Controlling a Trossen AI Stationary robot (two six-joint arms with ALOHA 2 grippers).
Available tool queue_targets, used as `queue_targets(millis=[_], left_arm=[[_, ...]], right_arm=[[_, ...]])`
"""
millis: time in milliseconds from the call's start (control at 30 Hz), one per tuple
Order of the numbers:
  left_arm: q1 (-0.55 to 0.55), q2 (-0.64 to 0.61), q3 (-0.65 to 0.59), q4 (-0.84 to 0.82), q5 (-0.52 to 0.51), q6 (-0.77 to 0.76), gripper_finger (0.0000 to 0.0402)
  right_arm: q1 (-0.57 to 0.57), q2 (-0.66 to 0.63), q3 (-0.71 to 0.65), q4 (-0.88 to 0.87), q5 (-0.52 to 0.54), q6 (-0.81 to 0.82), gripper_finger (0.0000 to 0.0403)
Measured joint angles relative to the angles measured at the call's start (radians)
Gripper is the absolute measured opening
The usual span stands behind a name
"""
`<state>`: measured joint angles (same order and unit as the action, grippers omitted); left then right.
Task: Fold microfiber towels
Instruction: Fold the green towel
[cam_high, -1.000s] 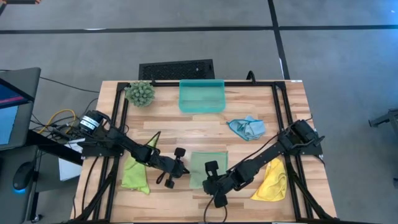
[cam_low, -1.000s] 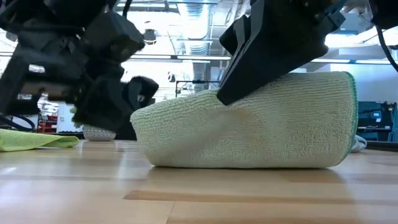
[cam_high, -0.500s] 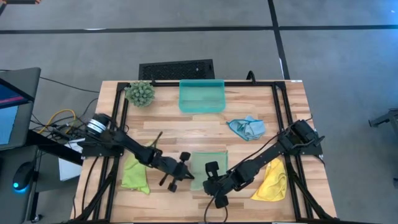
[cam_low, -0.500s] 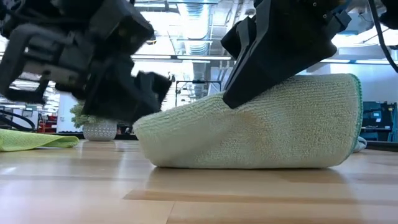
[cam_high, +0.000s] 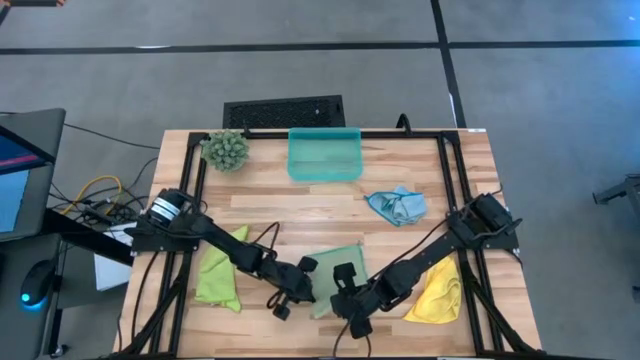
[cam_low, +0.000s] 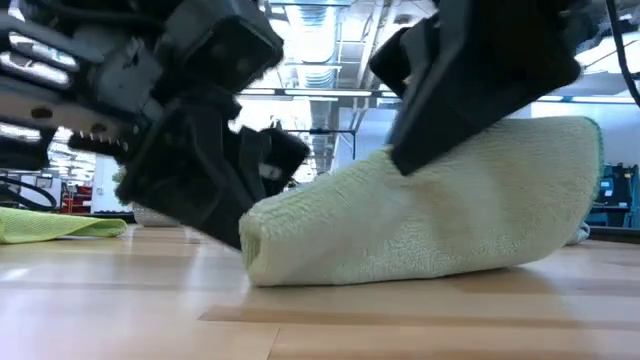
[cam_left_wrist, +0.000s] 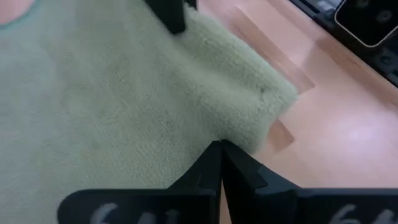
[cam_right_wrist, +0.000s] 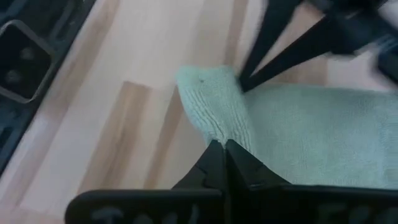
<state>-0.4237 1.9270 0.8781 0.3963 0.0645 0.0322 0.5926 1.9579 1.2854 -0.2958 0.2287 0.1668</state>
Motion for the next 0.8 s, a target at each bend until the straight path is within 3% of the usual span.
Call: queue_targets(millis=[300, 400, 800], left_arm=[[-0.001, -0.021, 0.021, -0.077, -0.333, 0.002, 0.0000], [0.011, -0.006, 0.018, -0.134, -0.348, -0.015, 0.0000], [0.011, 0.068, 0.019, -0.002, -0.334, 0.003, 0.0000]], right_arm=[[0.016, 0.000, 0.000, -0.012, 0.005, 0.003, 0.0019], [0.016, -0.004, 0.000, -0.017, 0.005, 0.039, 0.0010], [0.020, -0.055, 0.000, -0.091, 0.128, 0.104, 0.0006]])
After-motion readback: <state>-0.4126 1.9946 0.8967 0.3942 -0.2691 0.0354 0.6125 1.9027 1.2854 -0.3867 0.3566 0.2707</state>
